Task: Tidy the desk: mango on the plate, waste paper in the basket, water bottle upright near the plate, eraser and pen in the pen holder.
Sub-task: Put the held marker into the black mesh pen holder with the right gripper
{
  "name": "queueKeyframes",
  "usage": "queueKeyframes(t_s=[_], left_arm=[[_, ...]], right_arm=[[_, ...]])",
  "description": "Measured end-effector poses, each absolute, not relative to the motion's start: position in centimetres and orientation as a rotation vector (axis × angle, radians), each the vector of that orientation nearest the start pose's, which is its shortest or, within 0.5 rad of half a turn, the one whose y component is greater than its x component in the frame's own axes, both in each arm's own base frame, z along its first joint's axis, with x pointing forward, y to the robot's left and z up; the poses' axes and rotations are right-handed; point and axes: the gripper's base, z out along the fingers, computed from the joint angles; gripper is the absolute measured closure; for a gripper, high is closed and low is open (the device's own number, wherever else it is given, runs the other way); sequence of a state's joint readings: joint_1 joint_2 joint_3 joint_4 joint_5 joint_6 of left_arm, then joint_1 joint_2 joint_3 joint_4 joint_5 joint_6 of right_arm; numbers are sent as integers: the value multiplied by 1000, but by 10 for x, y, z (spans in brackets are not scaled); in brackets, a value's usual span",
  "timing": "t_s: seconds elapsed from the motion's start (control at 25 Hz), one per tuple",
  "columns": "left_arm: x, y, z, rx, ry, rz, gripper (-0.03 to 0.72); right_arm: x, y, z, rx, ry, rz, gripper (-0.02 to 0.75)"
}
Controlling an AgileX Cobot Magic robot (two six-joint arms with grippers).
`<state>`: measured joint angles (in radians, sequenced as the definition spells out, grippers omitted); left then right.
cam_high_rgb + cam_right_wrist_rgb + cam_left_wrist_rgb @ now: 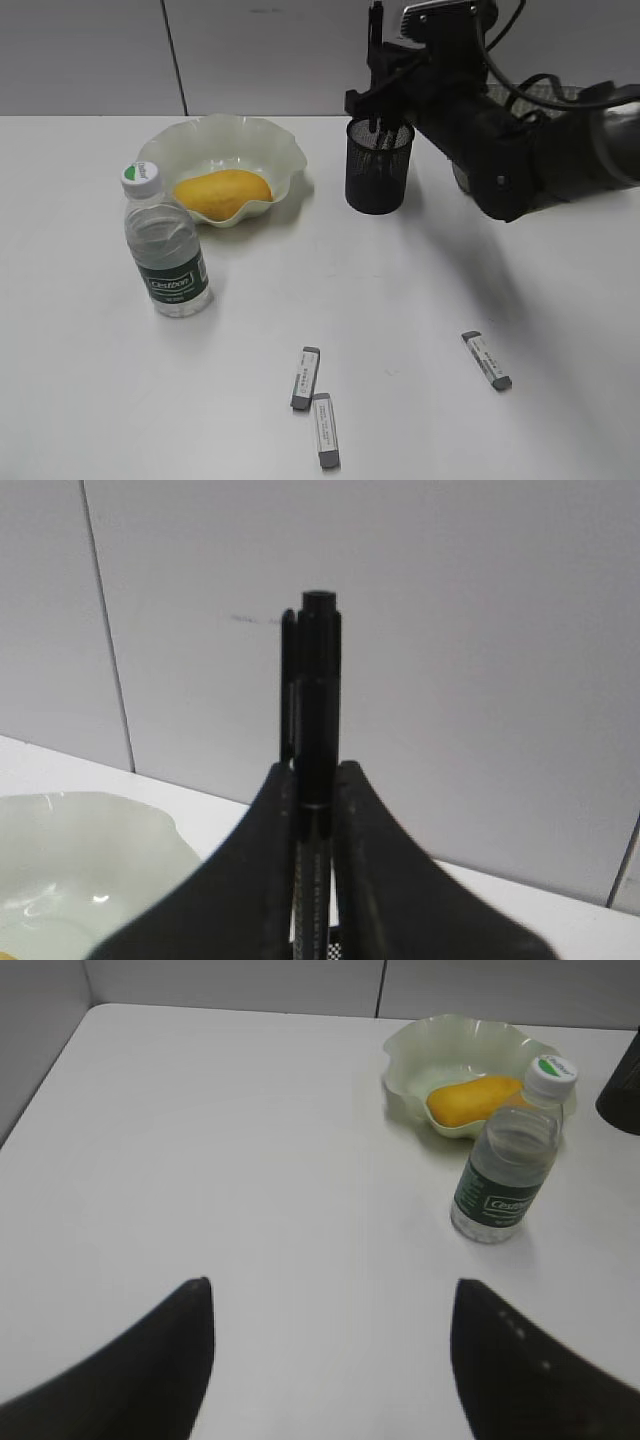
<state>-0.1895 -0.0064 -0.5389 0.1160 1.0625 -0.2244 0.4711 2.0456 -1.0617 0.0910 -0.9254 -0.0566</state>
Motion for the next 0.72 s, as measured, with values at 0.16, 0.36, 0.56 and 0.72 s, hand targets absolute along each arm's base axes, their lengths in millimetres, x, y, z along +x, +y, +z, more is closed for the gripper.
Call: queueKeyframes(t_s=[0.16, 0.36, 0.56, 0.72], left_arm=[[-9, 11, 288, -43, 1998, -131, 139], [-9, 11, 288, -43, 1998, -131, 153], [-9, 11, 288, -43, 1998, -133, 186], [-9, 11, 288, -43, 1998, -133, 208]], right_arm=[[391, 192, 156, -318, 1565, 306, 627], [390, 187, 154, -276, 1629, 293, 316], [356, 174, 213, -339, 1808, 297, 241], [292, 152, 275, -538, 2151, 295, 295]])
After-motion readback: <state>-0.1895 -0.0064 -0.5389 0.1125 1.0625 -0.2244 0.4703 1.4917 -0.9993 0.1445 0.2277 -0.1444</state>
